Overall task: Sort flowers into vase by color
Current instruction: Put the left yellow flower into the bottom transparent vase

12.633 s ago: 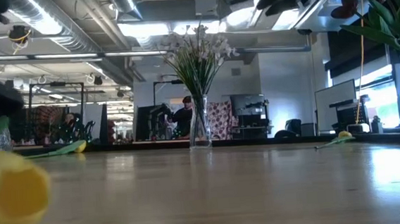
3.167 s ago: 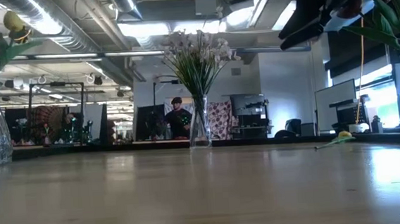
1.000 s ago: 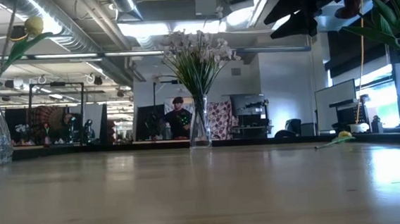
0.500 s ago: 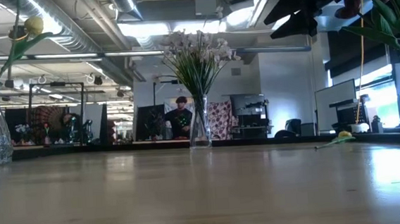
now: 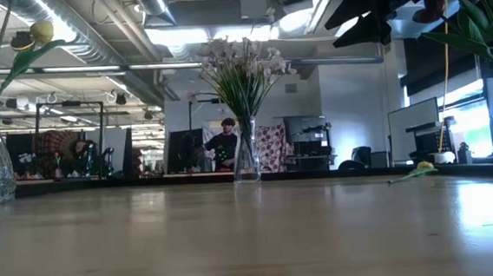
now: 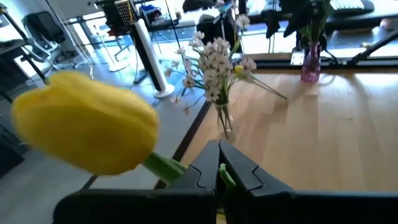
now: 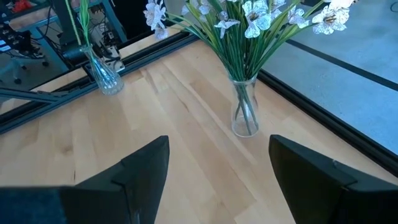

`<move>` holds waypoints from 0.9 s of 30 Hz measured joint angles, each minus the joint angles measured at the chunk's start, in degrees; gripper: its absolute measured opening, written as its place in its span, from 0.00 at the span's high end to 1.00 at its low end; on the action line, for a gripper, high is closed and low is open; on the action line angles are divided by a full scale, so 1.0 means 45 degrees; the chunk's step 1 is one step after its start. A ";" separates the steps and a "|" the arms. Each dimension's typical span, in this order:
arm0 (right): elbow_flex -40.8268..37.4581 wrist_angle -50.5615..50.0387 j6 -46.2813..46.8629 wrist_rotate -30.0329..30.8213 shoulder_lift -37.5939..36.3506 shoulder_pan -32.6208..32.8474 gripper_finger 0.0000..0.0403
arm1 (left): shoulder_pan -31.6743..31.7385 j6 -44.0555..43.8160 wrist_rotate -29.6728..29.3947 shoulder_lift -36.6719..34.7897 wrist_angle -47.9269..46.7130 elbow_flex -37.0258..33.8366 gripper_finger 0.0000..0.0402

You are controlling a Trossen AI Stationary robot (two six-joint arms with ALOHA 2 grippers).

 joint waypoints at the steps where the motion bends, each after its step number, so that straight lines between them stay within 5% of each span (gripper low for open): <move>1: 0.0000 0.0007 0.0005 0.0005 0.0000 -0.0001 0.32 | 0.0000 0.0005 -0.0005 0.0000 -0.0019 0.0085 1.00; 27: 0.0005 0.0617 -0.0024 0.0029 0.0000 0.0001 0.32 | -0.0001 0.0189 0.0019 -0.0005 0.0568 -0.0644 1.00</move>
